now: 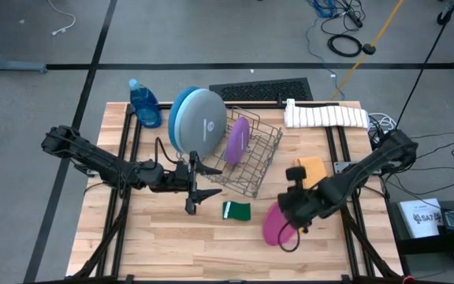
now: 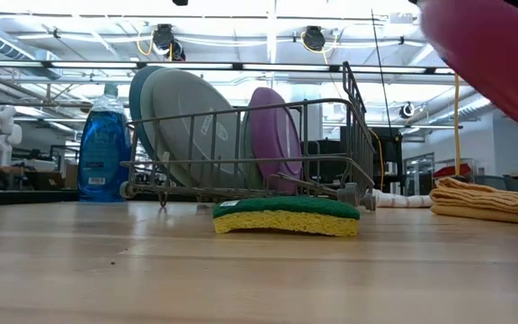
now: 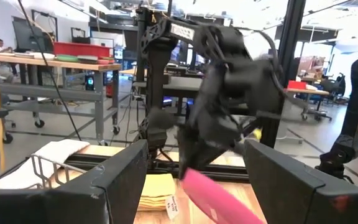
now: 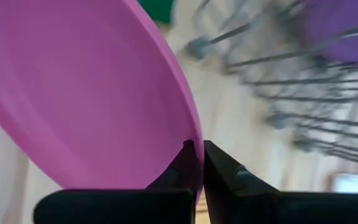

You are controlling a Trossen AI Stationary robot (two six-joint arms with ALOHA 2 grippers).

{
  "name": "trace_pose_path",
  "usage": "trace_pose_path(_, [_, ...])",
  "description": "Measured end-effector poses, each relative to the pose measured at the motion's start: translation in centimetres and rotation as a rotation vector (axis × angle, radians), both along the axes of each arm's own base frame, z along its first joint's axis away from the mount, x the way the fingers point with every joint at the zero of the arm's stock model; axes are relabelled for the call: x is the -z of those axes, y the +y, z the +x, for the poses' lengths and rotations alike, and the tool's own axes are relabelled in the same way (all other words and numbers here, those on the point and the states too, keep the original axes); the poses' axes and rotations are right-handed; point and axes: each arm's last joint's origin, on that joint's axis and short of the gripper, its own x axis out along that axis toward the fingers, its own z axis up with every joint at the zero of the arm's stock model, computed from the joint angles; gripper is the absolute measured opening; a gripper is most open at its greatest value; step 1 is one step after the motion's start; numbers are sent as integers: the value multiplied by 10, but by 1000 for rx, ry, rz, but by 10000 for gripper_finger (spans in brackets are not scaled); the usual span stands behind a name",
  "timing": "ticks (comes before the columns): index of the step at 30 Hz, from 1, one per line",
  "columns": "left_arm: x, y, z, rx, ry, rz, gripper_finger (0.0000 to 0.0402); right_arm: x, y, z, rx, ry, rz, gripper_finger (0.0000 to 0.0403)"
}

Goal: Sort dishes
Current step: Put the pink plate in the dish rack

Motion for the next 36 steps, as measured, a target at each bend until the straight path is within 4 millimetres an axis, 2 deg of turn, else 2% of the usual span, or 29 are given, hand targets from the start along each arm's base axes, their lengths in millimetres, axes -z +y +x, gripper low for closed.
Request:
trace_pose_path(5, [1, 0, 0, -8, 11, 55, 264, -25, -12, -9, 20, -172, -45, 1])
trace_pose_path(11, [2, 0, 0, -12, 17, 98, 264, -48, -20, -11, 20, -411, -180, 1])
trace_pose_path(18, [-6, 0, -1, -20, -67, 92, 264, -86, -21, -1, 6, -728, -396, 1])
trace_pose_path(23, [-21, -3, -4, 5, -201, 249, 264, -110, -22, 12, -32, -867, -483, 1])
trace_pose_path(28, [-50, -9, -4, 69, -243, 523, 264, -115, -30, 16, -185, -886, -374, 1])
trace_pose_path(34, [-93, -9, -8, 128, -51, 645, 264, -107, -48, 10, -320, -790, -40, 1])
trace_pose_path(36, [-103, -11, -7, 202, 44, 676, 264, -108, -52, 12, -379, -789, 62, 1])
